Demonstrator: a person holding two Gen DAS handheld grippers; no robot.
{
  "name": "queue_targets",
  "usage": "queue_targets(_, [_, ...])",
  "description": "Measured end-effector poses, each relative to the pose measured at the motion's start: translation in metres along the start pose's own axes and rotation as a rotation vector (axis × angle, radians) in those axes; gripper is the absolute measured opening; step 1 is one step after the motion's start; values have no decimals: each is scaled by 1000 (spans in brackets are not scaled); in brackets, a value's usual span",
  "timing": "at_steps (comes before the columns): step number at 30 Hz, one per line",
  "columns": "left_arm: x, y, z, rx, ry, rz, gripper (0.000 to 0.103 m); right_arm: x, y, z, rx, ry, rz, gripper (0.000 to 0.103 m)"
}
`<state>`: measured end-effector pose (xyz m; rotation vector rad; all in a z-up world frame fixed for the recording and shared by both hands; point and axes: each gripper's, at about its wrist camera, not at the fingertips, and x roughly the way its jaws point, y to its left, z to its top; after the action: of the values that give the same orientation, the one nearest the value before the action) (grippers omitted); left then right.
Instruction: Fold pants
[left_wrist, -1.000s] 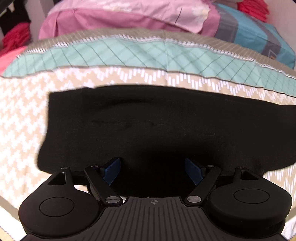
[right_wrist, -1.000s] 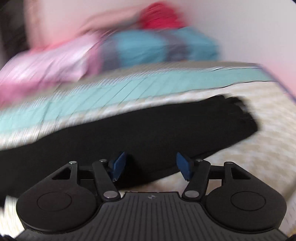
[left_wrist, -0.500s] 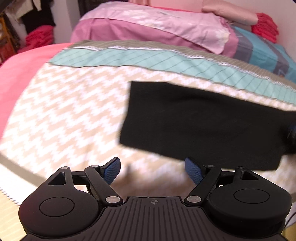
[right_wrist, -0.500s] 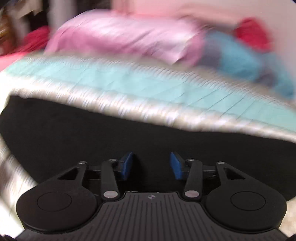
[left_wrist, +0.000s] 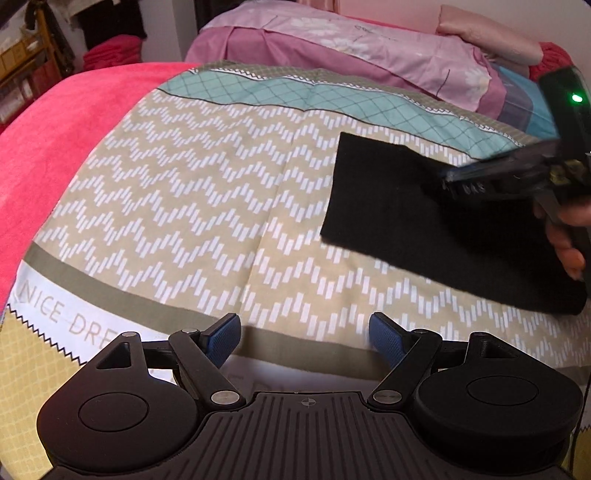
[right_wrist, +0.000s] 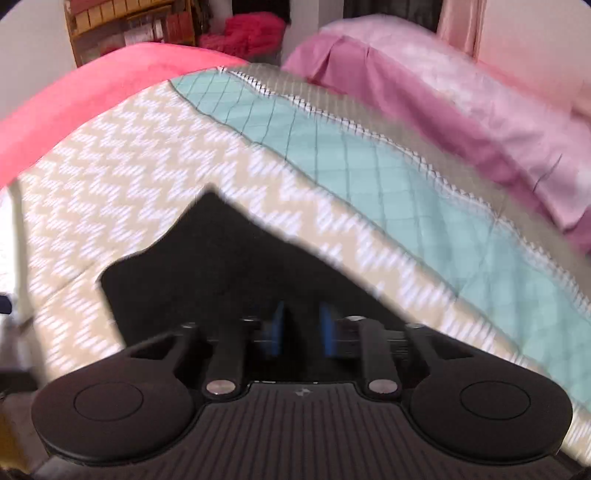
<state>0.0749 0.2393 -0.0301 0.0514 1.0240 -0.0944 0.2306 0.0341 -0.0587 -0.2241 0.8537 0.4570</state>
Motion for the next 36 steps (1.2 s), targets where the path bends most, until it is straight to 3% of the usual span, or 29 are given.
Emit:
queue_targets(3, [-3,2,-2,8,-9,1,103,-10,-18,5,143,-84,12,6])
queue_targets(6, [1,-2,3,15,-5,-6,103,6,-16,-7,115,-9,-15,7])
queue_targets(7, [3,-4,6,20,-7,-7,103,0,-14,-10,101,-35,-29,8])
queue_targets(9, [5,-12,15,36,-19,-23,103,-17,-14,-14,135,-67,-35,32])
queue_targets(10, [7,-16,20,46,-24,-35,103,-32,-18,-16,163,-94,-31,57])
queue_targets(11, [8,-22,25,61,-29,-46,103,-50,-21,-19,192,-137,-32,65])
queue_targets(13, [11,-38,38,101,-48,-67,103,-77,-28,-37,232,-180,-50,65])
queue_targets(17, [26,-77,63,169,-69,-134,103,-120,-60,-100,372,-174,-140,65])
queue_targets(21, [61,-122,87,206,-32,-203,103,-103,-112,-148,445,-54,-264,62])
queue_targets(23, [84,-144,97,235,0,-191,103,-103,-149,-158,525,-80,-293,21])
queue_targets(24, [95,-153,101,248,20,-168,103,-113,-163,-158,599,-103,-310,22])
queue_targets(25, [102,-160,104,264,23,-143,103,-127,-170,-160,658,-141,-334,38])
queue_targets(26, [106,-165,104,283,17,-131,103,-147,-173,-166,686,-196,-332,63])
queue_targets(28, [109,-170,107,302,8,-113,103,-173,-166,-185,692,-257,-222,67])
queue_targets(32, [115,-164,117,238,36,-130,103,-181,-120,-233,682,-164,134,67])
queue_targets(36, [119,-160,120,225,53,-137,103,-154,-86,-231,577,-155,180,66])
